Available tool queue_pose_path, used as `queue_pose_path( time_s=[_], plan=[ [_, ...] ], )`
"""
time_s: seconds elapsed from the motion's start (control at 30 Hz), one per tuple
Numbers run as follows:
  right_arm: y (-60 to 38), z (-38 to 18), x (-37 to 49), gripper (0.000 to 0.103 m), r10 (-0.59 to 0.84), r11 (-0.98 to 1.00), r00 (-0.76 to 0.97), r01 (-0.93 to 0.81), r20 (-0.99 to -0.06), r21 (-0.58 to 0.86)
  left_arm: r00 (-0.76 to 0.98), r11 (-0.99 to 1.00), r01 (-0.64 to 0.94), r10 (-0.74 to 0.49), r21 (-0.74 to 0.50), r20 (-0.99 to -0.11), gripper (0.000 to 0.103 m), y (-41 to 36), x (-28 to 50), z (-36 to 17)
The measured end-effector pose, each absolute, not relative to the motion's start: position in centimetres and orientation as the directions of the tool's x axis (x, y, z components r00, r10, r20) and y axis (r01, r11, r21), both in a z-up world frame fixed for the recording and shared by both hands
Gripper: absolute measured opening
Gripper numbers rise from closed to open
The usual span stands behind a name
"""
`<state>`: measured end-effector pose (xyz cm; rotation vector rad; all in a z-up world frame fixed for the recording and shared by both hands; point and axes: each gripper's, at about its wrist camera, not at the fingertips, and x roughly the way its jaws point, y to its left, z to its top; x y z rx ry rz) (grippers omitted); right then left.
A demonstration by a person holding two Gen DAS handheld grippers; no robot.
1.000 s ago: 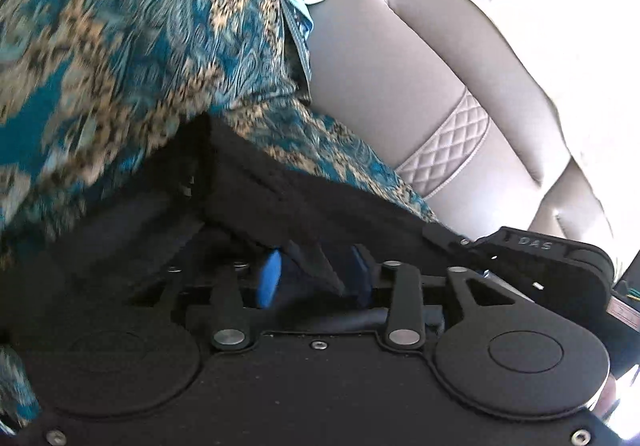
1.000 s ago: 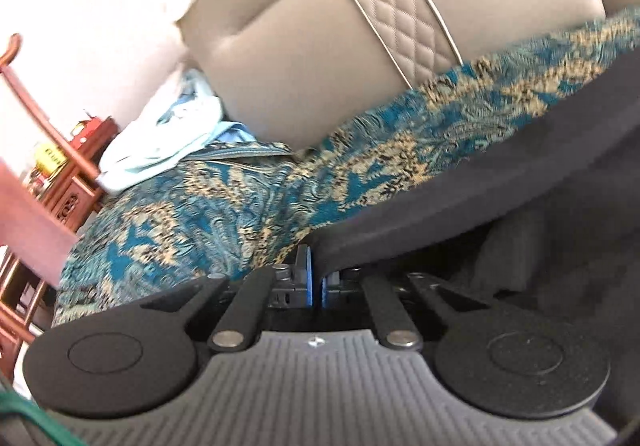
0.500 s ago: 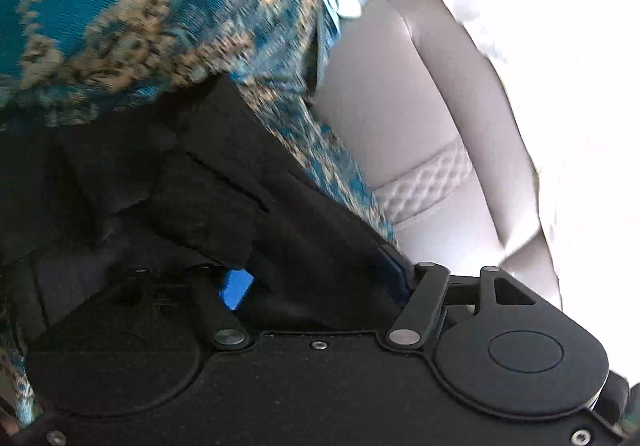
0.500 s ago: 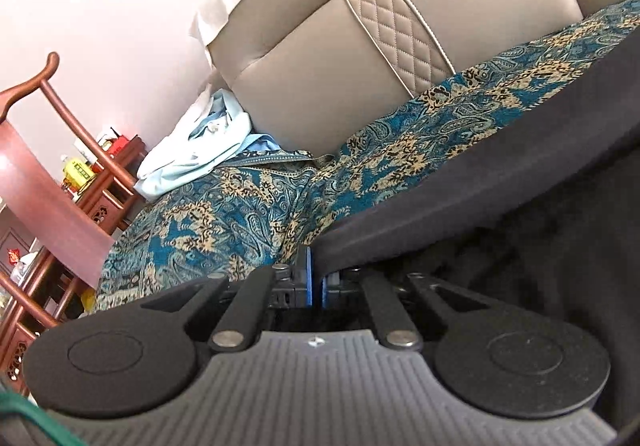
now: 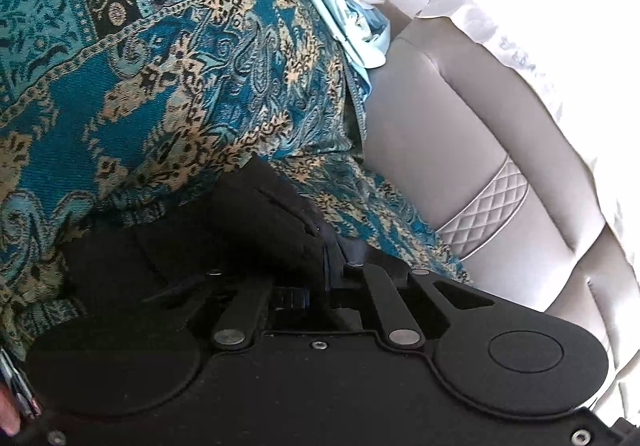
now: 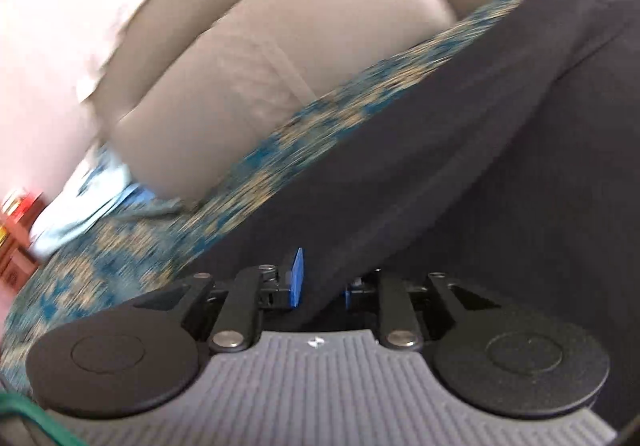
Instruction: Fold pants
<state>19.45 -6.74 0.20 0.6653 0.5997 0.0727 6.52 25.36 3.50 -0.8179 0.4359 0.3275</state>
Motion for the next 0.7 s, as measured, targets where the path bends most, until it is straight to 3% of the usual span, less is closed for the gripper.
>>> queue_pose_path(
  time_s=[0.1, 0.17, 0.3, 0.53, 0.6, 0.7],
  plan=[
    [-10.1, 0.1, 20.8, 0.031, 0.168, 0.778, 0.858, 0.186, -0.484, 0.600, 0.853, 0.650, -0.452, 0.115, -0.611, -0.508, 0.006, 25.5, 6.4, 3.3],
    [-12.3, 0.4, 21.8, 0.038, 0.106, 0.778, 0.872, 0.227, -0.478, 0.587, 0.847, 0.656, -0.458, 0.118, -0.600, -0.518, 0.006, 25.5, 6.5, 3.1],
    [-17.0, 0.6, 24.2, 0.039, -0.035, 0.778, 0.864, 0.338, -0.502, 0.529, 0.834, 0.664, -0.473, 0.125, -0.580, -0.537, 0.006, 25.5, 6.7, 2.9],
    [-24.4, 0.8, 27.4, 0.039, -0.198, 0.756, 0.827, 0.470, -0.526, 0.456, 0.812, 0.663, -0.503, 0.143, -0.554, -0.566, 0.006, 25.6, 7.0, 2.6],
    [-26.6, 0.7, 28.3, 0.033, -0.223, 0.741, 0.820, 0.493, -0.527, 0.456, 0.803, 0.660, -0.515, 0.147, -0.548, -0.578, 0.007, 25.7, 7.1, 2.5],
    [-29.6, 0.8, 29.9, 0.033, -0.246, 0.725, 0.811, 0.518, -0.531, 0.454, 0.790, 0.648, -0.534, 0.153, -0.543, -0.593, 0.007, 25.8, 7.2, 2.2]
  ],
)
